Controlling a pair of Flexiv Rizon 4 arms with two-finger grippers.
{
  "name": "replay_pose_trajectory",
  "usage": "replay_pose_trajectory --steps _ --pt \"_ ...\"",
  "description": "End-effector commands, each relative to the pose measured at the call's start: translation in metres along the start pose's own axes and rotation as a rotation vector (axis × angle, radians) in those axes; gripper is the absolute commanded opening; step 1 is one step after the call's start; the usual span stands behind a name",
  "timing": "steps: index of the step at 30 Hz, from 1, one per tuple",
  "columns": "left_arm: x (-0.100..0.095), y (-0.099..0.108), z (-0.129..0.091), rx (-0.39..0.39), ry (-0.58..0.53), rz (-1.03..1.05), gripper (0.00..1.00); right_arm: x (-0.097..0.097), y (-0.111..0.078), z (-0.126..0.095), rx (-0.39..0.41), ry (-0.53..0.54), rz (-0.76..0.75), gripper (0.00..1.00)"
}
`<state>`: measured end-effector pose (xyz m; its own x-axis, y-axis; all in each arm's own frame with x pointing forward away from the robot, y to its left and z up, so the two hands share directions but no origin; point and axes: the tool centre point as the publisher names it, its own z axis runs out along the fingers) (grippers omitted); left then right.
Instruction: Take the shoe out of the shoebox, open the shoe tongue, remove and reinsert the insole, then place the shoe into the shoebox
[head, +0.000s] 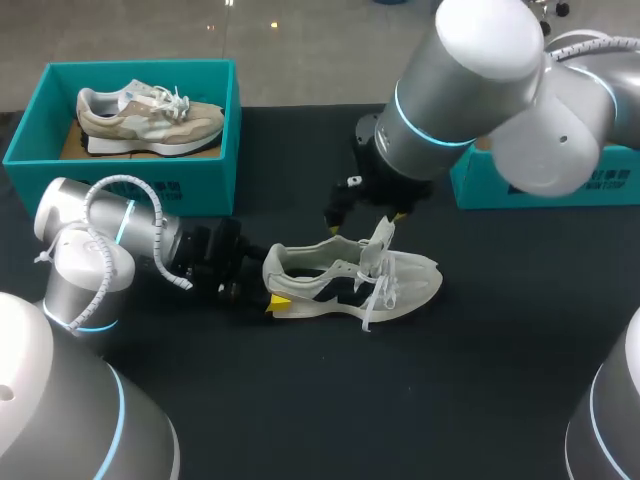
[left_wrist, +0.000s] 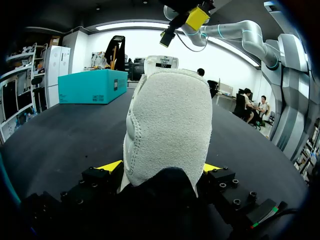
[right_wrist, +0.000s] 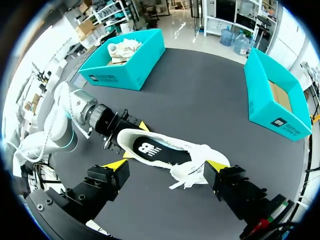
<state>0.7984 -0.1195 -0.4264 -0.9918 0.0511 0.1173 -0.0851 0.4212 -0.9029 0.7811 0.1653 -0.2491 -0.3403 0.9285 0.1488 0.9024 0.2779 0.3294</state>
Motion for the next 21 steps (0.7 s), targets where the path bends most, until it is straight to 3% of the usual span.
replay_pose_trajectory --steps 1,2,3,5,7,11,15,21 --pt "-0.002 0.003 0.001 -0.001 0.001 -0.001 0.0 -0.003 0.001 0.003 0.001 0.016 0.001 1.0" --pt "-0.002 0.003 0.001 -0.001 0.001 -0.001 0.0 -0.003 0.001 0.003 0.001 0.016 0.001 1.0" --pt "-0.002 0.003 0.001 -0.001 0.001 -0.001 0.0 0.004 0.002 0.004 -0.051 0.049 -0.141 1.0" --pt "-0.002 0.003 0.001 -0.001 0.001 -0.001 0.0 0.014 0.003 0.005 -0.068 -0.041 -0.427 1.0" --pt "-0.002 0.003 0.001 -0.001 0.001 -0.001 0.0 0.02 0.003 0.003 -0.058 -0.138 -0.603 1.0" --pt "-0.002 0.003 0.001 -0.001 0.001 -0.001 0.0 0.028 0.002 0.006 -0.053 -0.156 -0.939 1.0" --pt "-0.002 0.003 0.001 -0.001 0.001 -0.001 0.0 0.029 0.001 0.009 0.067 -0.267 -1.107 1.0" --pt "-0.002 0.003 0.001 -0.001 0.001 -0.001 0.0 0.027 -0.003 0.02 0.143 -0.34 -1.185 1.0"
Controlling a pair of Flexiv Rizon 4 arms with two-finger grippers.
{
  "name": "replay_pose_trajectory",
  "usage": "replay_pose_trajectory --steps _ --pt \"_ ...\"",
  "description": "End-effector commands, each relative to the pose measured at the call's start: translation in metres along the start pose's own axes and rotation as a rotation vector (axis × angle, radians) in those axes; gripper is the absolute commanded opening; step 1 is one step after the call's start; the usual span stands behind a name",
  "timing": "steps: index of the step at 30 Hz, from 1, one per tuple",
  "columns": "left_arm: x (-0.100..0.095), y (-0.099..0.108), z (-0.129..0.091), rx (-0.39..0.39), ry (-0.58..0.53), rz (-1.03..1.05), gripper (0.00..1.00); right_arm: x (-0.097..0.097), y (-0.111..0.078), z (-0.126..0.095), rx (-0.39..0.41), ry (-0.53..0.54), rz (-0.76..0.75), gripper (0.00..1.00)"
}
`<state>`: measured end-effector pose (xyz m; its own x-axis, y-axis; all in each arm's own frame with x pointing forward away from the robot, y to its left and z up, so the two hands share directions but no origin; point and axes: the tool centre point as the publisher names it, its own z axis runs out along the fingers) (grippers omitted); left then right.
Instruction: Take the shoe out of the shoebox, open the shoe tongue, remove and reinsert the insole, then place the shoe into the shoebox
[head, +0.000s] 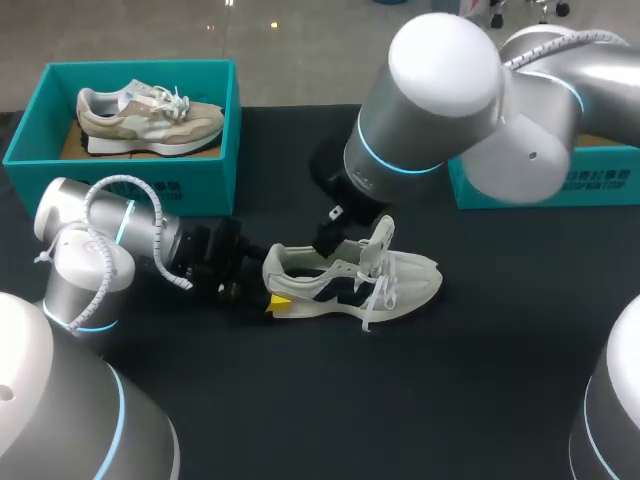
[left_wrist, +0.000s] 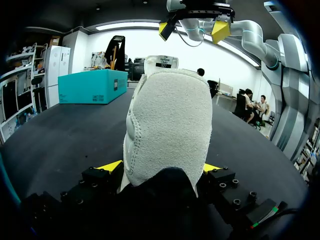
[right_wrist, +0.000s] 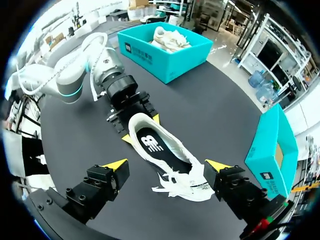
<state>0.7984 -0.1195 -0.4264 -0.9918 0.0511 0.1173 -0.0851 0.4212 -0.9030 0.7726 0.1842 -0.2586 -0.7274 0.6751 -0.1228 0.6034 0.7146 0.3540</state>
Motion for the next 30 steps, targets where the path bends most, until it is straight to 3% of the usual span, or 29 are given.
replay_pose_trajectory --steps 1,4,6,19,22,23,24,25,30 --pt "-0.002 0.003 0.001 -0.001 0.001 -0.001 0.0 0.008 0.006 0.01 0.179 -0.184 -0.681 1.0" --pt "-0.002 0.003 0.001 -0.001 0.001 -0.001 0.0 0.013 0.002 0.017 0.185 -0.167 -0.714 1.0" --pt "-0.002 0.003 0.001 -0.001 0.001 -0.001 0.0 0.013 0.0 0.021 0.289 -0.194 -0.67 1.0" --pt "-0.002 0.003 0.001 -0.001 0.001 -0.001 0.0 0.013 0.0 0.021 0.289 -0.194 -0.67 1.0" --pt "-0.002 0.003 0.001 -0.001 0.001 -0.001 0.0 0.015 0.0 0.023 0.25 -0.142 -0.615 1.0" --pt "-0.002 0.003 0.001 -0.001 0.001 -0.001 0.0 0.015 0.0 0.024 0.245 -0.126 -0.593 0.87" --pt "-0.002 0.003 0.001 -0.001 0.001 -0.001 0.0 0.016 0.0 0.024 0.236 -0.095 -0.562 0.36" --pt "-0.002 0.003 0.001 -0.001 0.001 -0.001 0.0 0.017 0.0 0.024 0.216 -0.073 -0.543 0.0" --pt "-0.002 0.003 0.001 -0.001 0.001 -0.001 0.0 0.024 0.005 0.023 0.191 -0.03 -0.508 0.0"
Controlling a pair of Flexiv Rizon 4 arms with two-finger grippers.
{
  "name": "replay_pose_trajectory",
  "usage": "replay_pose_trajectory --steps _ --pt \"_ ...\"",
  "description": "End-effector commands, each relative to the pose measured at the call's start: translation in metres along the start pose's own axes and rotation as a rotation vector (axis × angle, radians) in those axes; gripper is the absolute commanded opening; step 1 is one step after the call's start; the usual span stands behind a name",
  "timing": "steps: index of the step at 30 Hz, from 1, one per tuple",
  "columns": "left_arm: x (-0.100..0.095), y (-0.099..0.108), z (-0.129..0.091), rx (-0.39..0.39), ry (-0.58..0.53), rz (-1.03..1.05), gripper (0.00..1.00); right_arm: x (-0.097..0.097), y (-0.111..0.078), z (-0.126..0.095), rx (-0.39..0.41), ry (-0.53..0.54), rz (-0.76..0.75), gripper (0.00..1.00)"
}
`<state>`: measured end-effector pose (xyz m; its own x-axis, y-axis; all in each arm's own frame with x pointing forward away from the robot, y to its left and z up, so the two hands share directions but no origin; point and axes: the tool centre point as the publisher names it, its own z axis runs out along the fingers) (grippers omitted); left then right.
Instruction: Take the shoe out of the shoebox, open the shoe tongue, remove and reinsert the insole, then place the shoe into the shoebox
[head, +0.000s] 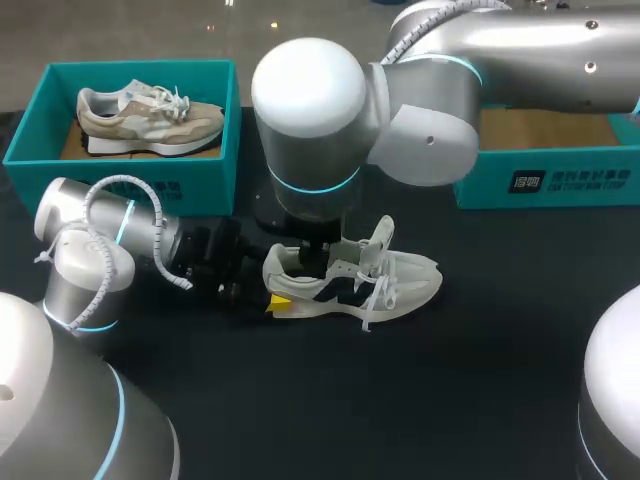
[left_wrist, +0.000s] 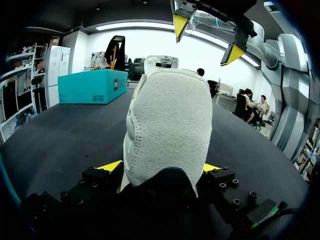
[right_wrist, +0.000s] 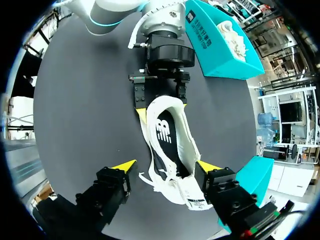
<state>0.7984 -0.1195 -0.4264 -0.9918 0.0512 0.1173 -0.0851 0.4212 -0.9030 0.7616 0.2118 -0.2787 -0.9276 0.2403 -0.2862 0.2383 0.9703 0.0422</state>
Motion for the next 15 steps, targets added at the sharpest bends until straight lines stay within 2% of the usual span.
replay_pose_trajectory --steps 1,15 --pt "-0.002 0.0027 0.0011 -0.001 0.001 -0.001 0.0 -0.0031 -0.0017 0.0035 -0.025 0.024 -0.005 0.0" --pt "-0.002 0.0027 0.0011 -0.001 0.001 -0.001 0.0 -0.0026 -0.0001 0.0039 -0.01 0.014 -0.009 0.0"
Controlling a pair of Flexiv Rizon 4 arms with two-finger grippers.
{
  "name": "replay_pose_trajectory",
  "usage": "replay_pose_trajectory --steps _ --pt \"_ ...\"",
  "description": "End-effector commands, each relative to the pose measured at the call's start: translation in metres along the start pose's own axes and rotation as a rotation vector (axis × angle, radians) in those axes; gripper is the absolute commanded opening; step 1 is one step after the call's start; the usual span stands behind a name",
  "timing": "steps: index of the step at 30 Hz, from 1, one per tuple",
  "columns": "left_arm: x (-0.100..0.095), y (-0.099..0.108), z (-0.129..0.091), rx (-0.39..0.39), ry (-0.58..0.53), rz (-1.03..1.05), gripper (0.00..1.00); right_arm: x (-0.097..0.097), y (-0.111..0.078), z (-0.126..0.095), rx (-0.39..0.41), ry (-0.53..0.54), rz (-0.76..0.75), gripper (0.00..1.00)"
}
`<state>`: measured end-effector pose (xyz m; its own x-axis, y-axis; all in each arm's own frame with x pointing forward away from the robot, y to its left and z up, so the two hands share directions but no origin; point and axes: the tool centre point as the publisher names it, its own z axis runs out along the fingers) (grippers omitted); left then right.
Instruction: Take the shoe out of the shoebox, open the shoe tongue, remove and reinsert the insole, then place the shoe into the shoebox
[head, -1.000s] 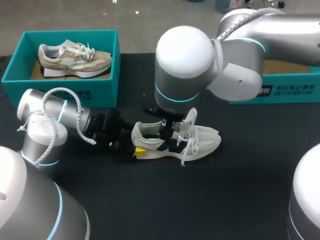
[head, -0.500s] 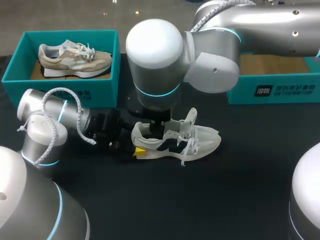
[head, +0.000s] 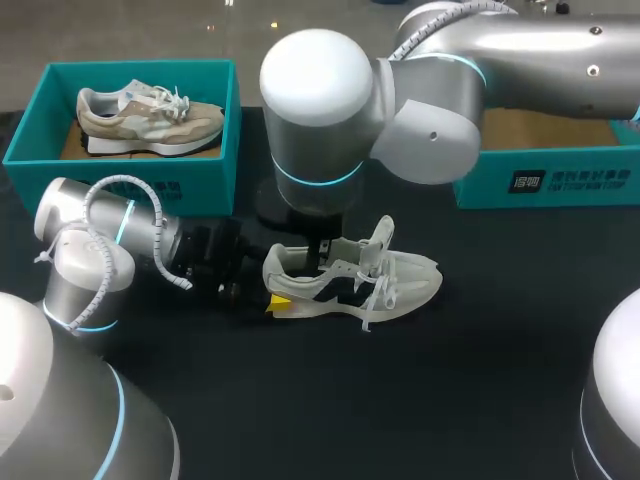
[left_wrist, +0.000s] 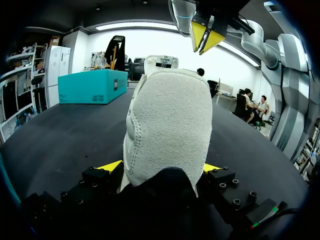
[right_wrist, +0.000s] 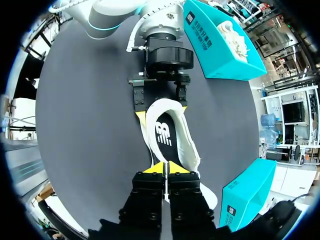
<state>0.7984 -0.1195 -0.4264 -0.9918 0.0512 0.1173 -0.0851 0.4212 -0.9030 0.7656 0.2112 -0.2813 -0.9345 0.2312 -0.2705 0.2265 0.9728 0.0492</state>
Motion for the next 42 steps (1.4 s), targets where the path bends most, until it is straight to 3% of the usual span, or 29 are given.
replay_pose_trajectory --steps 1,4,17,22,28,33,42 --pt "-0.002 0.003 0.001 -0.001 0.001 -0.001 0.0 -0.003 0.003 0.006 -0.005 -0.011 -0.019 0.0" --pt "-0.002 0.003 0.001 -0.001 0.001 -0.001 0.0 -0.011 0.007 0.017 0.0 -0.044 -0.044 0.0" --pt "-0.002 0.003 0.001 -0.001 0.001 -0.001 0.0 -0.025 0.014 0.07 0.04 0.002 -0.161 0.0" --pt "-0.002 0.003 0.001 -0.001 0.001 -0.001 0.0 -0.028 0.007 0.083 0.081 0.034 -0.198 0.0" --pt "-0.002 0.003 0.001 -0.001 0.001 -0.001 0.0 -0.025 -0.008 0.081 0.11 0.045 -0.183 0.0" --pt "-0.002 0.003 0.001 -0.001 0.001 -0.001 0.0 -0.012 -0.017 0.077 0.135 0.076 -0.179 0.0" --pt "-0.002 0.003 0.001 -0.001 0.001 -0.001 0.0 -0.006 -0.027 0.088 0.147 0.128 -0.161 0.0"
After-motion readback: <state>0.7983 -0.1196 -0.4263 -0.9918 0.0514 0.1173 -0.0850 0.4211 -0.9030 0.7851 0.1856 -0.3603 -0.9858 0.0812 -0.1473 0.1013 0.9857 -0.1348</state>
